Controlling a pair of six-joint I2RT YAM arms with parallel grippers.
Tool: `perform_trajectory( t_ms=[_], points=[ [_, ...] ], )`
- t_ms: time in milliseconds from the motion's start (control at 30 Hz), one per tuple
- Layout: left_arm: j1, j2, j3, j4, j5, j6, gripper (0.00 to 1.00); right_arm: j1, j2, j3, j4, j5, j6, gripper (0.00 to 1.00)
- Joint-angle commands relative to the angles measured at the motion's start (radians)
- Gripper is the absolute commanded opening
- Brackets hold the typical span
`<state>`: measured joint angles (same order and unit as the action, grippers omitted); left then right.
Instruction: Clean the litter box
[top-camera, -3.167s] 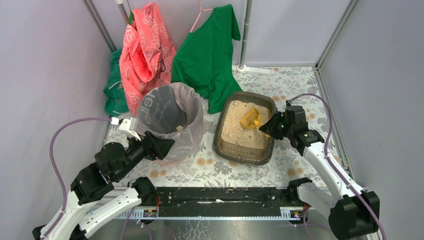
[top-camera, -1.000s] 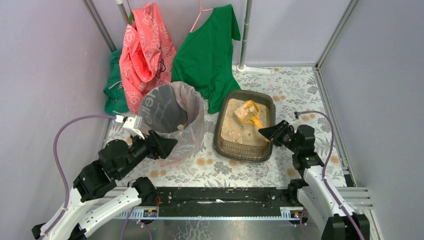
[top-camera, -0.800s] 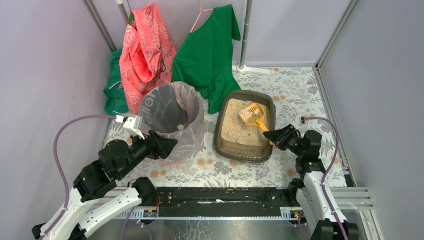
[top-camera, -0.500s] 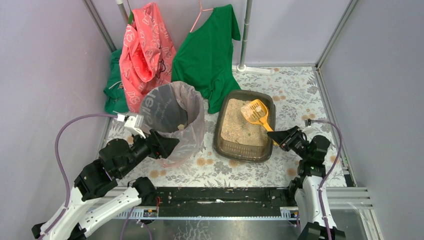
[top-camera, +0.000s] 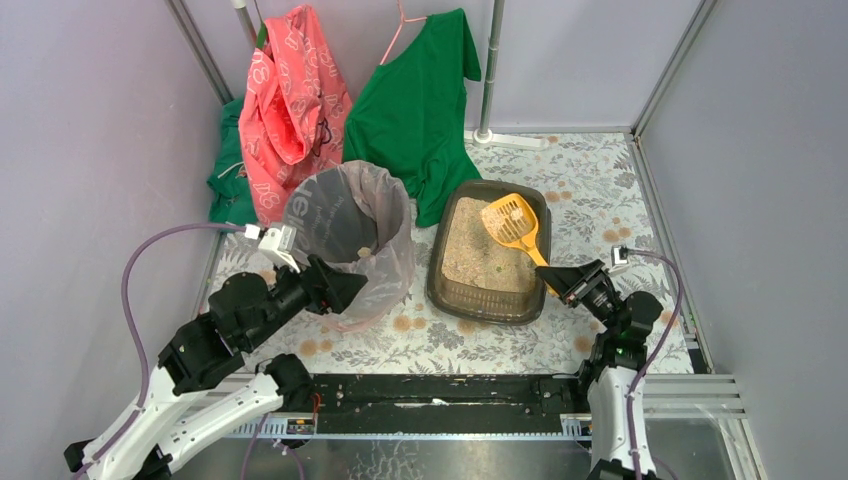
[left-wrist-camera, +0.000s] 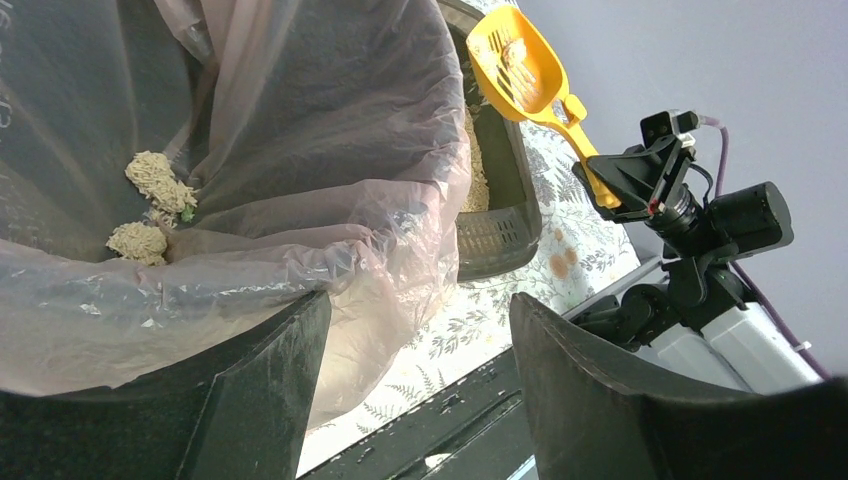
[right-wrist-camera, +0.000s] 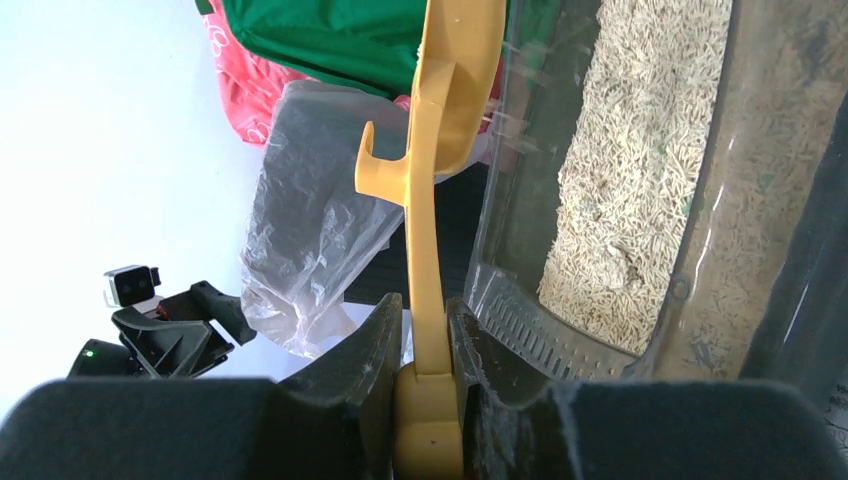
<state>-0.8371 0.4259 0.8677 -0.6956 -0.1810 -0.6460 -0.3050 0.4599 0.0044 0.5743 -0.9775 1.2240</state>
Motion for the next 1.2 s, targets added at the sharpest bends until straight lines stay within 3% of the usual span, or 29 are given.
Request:
perform_trajectory(
  t_ms=[0,133,267,367,467,600,700,733,833,867,933,967,1033,1067,1133,1167],
  points=[
    [-0.006,0.017,-0.011,0.095,0.016,-0.014,0.74,-0.011,-0.077,-0.025,-0.023,0.015,-0.007,0.0],
    [-0.005,0.016,-0.013,0.101,0.017,-0.009,0.74,-0.016,-0.071,0.041,-0.24,0.02,-0.151,0.0],
    [-0.006,0.009,0.014,0.084,0.012,-0.007,0.74,-0.016,-0.021,-0.041,0.021,-0.012,0.003,0.0],
    [-0.006,0.0,0.039,0.06,0.0,-0.002,0.75,-0.021,-0.02,-0.042,-0.042,0.025,-0.027,0.0],
    [-0.006,-0.007,0.054,0.036,-0.008,0.001,0.75,-0.017,-0.002,-0.072,0.098,0.014,0.037,0.0],
    [-0.006,-0.009,0.049,0.035,-0.018,0.006,0.75,-0.043,-0.055,-0.009,-0.182,0.016,-0.116,0.0],
    [-0.006,-0.012,0.049,0.039,-0.008,-0.001,0.75,-0.032,-0.065,-0.05,0.015,0.03,0.013,0.0],
    [-0.006,-0.014,0.044,0.044,-0.008,-0.001,0.75,-0.03,-0.054,-0.045,0.001,0.008,0.014,0.0],
    [-0.005,-0.004,0.04,0.053,-0.008,0.006,0.75,-0.035,-0.074,0.053,-0.313,0.043,-0.193,0.0],
    [-0.006,0.002,0.046,0.053,-0.001,0.005,0.75,-0.035,-0.08,0.028,-0.269,0.06,-0.174,0.0],
    [-0.006,0.002,0.05,0.056,0.006,0.003,0.75,-0.023,-0.06,-0.045,-0.002,0.036,0.001,0.0],
    [-0.007,-0.001,0.049,0.06,0.004,0.004,0.75,-0.022,-0.046,-0.032,0.001,0.007,0.005,0.0],
    [-0.006,-0.002,0.052,0.059,-0.001,0.007,0.75,-0.022,-0.066,0.024,-0.191,0.043,-0.114,0.0],
    [-0.005,-0.001,0.054,0.058,0.003,0.006,0.75,-0.021,-0.081,0.027,-0.209,0.06,-0.116,0.0],
    [-0.006,-0.005,0.054,0.059,0.007,0.002,0.75,-0.013,-0.061,-0.004,-0.032,0.029,-0.008,0.0],
    [-0.006,-0.006,0.053,0.059,0.006,0.002,0.75,-0.013,-0.049,0.001,-0.064,0.005,-0.027,0.0]
  ],
)
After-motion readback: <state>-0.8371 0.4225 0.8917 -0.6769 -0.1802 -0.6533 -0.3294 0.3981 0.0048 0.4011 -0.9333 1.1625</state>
